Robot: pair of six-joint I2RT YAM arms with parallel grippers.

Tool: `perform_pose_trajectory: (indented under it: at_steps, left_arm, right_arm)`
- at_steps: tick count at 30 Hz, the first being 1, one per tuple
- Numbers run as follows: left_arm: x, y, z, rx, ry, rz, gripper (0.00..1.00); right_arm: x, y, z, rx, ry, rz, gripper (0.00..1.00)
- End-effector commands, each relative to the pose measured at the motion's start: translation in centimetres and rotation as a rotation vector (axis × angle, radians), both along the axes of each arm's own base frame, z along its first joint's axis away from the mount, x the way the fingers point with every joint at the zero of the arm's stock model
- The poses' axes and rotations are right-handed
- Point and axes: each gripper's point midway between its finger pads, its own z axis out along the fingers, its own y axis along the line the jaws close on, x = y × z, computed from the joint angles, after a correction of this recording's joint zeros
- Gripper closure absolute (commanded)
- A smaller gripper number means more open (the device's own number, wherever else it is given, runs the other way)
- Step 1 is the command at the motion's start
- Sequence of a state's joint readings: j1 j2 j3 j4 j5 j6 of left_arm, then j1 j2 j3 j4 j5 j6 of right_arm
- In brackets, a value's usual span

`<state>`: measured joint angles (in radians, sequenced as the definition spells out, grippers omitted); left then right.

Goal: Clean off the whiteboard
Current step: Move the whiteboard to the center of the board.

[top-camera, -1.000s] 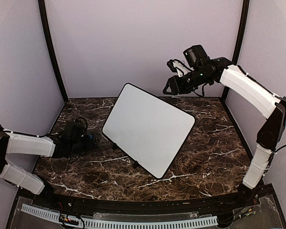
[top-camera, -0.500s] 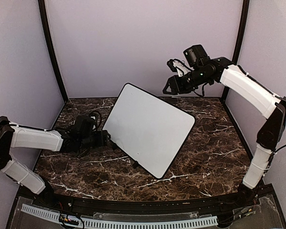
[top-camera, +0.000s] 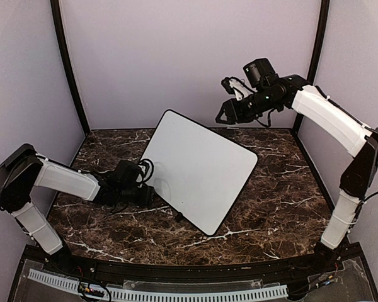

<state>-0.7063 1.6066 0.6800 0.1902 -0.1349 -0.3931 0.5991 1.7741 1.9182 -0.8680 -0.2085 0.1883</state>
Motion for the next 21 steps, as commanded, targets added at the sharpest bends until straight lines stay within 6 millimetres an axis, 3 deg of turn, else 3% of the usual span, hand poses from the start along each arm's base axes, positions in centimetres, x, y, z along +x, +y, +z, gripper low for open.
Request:
perform_pose_trajectory:
  at_steps: [1, 9, 21]
  left_arm:
    - [0.5, -1.0, 0.1, 0.017, -0.016, -0.038, 0.4]
    - [1.1, -1.4, -0.8, 0.049, -0.018, -0.055, 0.47]
    - [1.7, -2.6, -1.1, 0.036, -0.032, -0.082, 0.84]
  right_arm:
    - [-0.3, -0.8, 3.0, 0.036, -0.075, -0.011, 0.5]
    - [-0.4, -0.8, 3.1, 0.041, -0.078, -0.009, 0.5]
    - [-0.4, -1.0, 3.4, 0.038, -0.088, -0.017, 0.5]
